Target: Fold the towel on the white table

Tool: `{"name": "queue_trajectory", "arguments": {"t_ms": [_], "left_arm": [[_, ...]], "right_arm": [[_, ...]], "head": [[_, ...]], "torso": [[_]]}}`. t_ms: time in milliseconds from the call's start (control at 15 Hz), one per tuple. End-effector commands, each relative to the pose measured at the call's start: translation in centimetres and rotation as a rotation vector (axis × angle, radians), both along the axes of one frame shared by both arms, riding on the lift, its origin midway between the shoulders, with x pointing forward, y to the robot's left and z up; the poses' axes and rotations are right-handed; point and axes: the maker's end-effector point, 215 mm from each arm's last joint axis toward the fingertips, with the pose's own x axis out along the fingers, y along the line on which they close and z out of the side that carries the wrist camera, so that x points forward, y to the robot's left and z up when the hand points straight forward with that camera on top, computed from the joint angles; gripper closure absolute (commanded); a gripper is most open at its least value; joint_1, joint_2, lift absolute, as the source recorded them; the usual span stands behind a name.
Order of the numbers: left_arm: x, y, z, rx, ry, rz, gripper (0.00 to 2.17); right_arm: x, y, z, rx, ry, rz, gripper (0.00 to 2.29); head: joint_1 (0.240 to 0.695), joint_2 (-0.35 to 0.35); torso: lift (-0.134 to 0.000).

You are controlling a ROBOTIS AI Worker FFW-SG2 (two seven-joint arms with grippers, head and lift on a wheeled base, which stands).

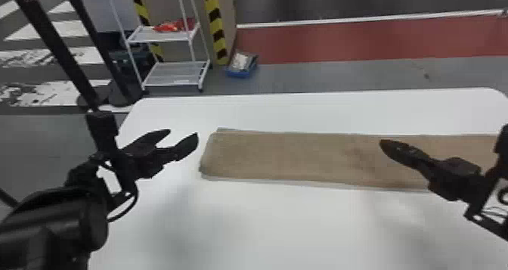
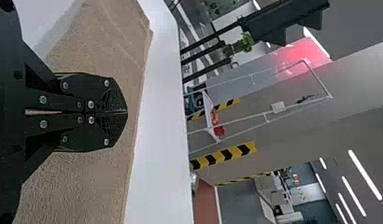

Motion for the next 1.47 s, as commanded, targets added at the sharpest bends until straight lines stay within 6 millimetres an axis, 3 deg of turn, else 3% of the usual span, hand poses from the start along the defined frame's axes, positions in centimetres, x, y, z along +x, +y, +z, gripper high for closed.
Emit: {"name": "queue_trajectory", "arguments": {"t_ms": [0, 67, 133, 267, 400, 600, 733, 933, 1400], "left_arm": [[0.0, -0.4, 0.5, 0.013, -0.014, 0.025, 0.08], [-0.1, -0.5, 0.9, 0.024, -0.034, 0.054, 0.08], [-0.2, -0.9, 1.2, 0.025, -0.046, 0.075, 0.08], [-0.4, -1.4, 2.1, 0.005, -0.076, 0.128, 0.08], [-1.3, -3.2, 3.6, 0.022, -0.141, 0.162, 0.08], [-3.1, -7.0, 5.2, 0.018, -0.216, 0.173, 0.08], [-4.1, -9.0, 5.1, 0.002, -0.236, 0.188, 0.08], [-5.6, -10.3, 5.0, 0.027, -0.298, 0.229, 0.08], [-7.5, -9.1, 3.7, 0.073, -0.359, 0.240, 0.08]], "right_arm": [[-0.1, -3.8, 2.5, 0.030, -0.025, -0.063, 0.87], [-0.4, -5.7, 3.2, 0.032, -0.039, -0.100, 0.14], [-0.9, -8.0, 3.6, 0.008, -0.046, -0.164, 0.00], [-2.5, -10.9, 5.4, -0.080, -0.098, -0.280, 0.03], [-4.9, -10.7, 7.2, -0.134, -0.138, -0.313, 0.06], [-7.1, -8.5, 9.6, -0.195, -0.233, -0.365, 0.06], [-7.7, -7.8, 8.9, -0.213, -0.237, -0.392, 0.06], [-8.8, -7.0, 8.9, -0.230, -0.277, -0.442, 0.06], [-9.3, -8.1, 7.5, -0.233, -0.273, -0.462, 0.04]], "head": [[0.695, 0.128], [0.695, 0.116], [0.695, 0.103], [0.695, 0.054], [0.695, 0.013], [0.695, -0.021], [0.695, -0.034], [0.695, -0.054], [0.695, -0.067]], "torso": [[-0.123], [-0.123], [-0.123], [-0.123], [-0.123], [-0.123], [-0.123], [-0.123], [-0.123]]}}
